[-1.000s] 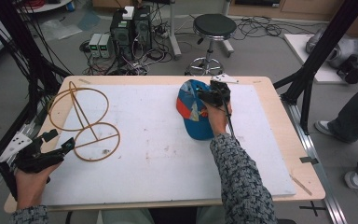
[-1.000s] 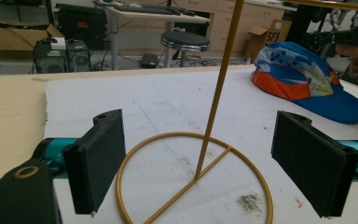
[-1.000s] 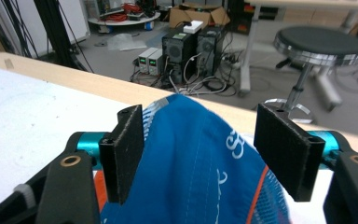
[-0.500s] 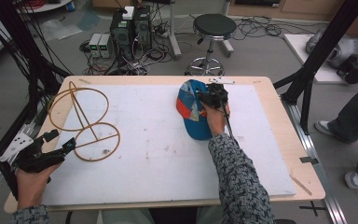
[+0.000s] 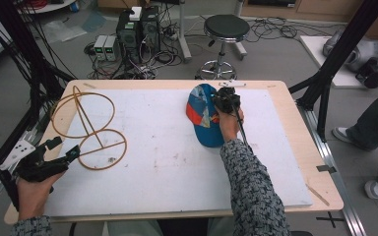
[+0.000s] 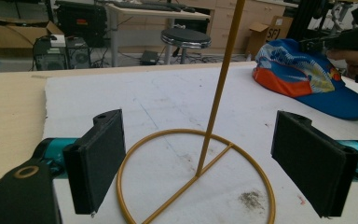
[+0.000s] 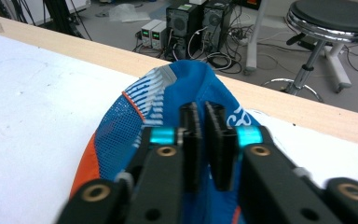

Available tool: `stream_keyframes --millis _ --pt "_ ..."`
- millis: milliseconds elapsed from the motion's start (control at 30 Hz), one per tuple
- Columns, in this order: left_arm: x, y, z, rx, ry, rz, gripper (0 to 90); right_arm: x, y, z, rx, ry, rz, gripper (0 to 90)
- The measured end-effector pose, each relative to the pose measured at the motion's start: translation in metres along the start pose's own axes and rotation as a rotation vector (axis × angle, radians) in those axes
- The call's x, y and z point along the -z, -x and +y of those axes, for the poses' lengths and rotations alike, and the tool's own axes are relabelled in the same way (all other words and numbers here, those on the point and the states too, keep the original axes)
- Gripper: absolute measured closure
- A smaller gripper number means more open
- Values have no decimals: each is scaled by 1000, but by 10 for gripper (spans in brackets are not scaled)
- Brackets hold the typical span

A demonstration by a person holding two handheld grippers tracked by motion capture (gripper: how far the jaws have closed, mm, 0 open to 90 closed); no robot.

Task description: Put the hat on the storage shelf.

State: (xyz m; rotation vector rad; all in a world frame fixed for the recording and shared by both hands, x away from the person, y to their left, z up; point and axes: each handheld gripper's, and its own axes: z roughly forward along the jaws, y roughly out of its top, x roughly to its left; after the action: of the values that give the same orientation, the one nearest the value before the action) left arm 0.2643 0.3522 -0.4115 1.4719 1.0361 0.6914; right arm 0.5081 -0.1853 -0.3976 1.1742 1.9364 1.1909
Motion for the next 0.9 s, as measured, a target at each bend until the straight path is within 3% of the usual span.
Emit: stream_keyframes --millis 167,600,900 --pt "1 -1 0 0 1 3 178 7 -1 6 15 31 10 891" --pt "3 -1 1 2 8 3 179 35 4 25 -9 133 68 893" --pt "4 -2 2 3 14 6 178 56 -2 49 27 219 123 893"
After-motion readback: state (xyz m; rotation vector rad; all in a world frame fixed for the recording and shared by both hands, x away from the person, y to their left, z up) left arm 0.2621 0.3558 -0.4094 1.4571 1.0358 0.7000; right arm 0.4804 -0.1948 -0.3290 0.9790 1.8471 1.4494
